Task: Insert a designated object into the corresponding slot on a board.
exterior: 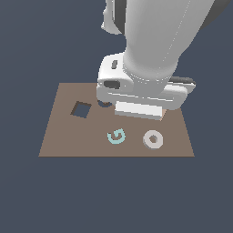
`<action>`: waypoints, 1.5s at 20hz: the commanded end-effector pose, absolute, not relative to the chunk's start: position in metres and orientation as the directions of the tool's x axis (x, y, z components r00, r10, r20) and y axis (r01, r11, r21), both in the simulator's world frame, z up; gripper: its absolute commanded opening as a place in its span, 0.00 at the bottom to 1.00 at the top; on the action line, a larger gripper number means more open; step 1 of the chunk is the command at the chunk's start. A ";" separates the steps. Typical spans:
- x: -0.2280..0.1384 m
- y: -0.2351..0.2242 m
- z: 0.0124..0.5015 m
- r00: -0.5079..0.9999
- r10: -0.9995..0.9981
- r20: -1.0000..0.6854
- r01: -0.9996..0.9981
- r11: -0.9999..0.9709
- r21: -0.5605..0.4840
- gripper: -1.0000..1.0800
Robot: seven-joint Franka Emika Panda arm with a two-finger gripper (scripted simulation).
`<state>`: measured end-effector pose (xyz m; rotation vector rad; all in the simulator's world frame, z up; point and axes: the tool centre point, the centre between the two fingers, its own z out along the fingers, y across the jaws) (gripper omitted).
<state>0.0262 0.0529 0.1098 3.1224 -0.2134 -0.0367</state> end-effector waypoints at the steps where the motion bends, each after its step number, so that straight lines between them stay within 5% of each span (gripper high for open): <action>1: 0.037 0.066 0.099 0.984 -0.177 -0.019 -0.177 -0.984 0.011 0.96; 15: 0.089 0.112 0.056 0.941 -0.338 -0.002 -0.338 -0.941 0.002 0.96; 30: 0.099 0.117 0.044 0.932 -0.362 0.000 -0.362 -0.932 0.000 0.96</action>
